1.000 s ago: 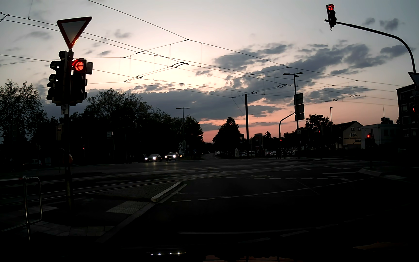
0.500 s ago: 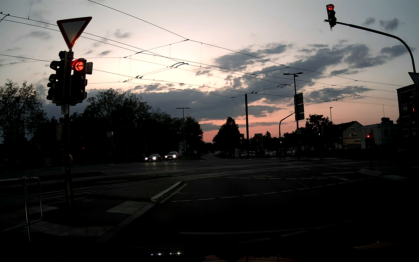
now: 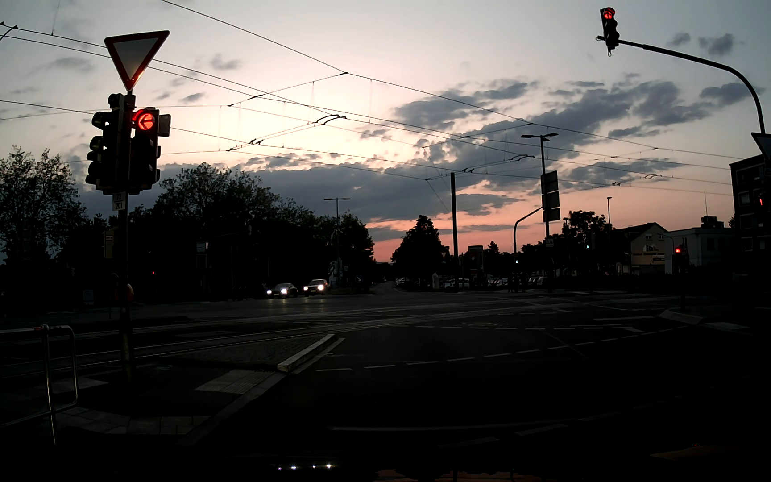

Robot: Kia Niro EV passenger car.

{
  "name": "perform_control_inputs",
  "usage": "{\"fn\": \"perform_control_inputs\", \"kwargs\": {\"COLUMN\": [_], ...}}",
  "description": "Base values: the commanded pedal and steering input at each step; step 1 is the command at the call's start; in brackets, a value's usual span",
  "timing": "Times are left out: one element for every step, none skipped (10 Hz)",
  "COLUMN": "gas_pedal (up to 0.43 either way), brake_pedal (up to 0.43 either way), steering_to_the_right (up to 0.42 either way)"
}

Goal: Follow the waypoints while adhering to traffic rules and regulations

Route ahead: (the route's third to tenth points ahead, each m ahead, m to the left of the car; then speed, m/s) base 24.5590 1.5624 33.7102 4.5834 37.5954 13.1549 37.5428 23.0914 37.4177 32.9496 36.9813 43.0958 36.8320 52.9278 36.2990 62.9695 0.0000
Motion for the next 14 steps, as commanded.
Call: {"fn": "perform_control_inputs", "kwargs": {"gas_pedal": [0.000, 0.000, 0.000, 0.000, 0.000, 0.000, 0.000, 0.000, 0.000, 0.000, 0.000, 0.000, 0.000, 0.000], "brake_pedal": [0.244, 0.244, 0.244, 0.244, 0.244, 0.244, 0.244, 0.244, 0.244, 0.244, 0.244, 0.244, 0.244, 0.250], "steering_to_the_right": [0.027, 0.026, 0.027, 0.027, 0.027, 0.027, 0.026, 0.027, 0.026, 0.027, 0.027, 0.026, 0.027, 0.027]}}
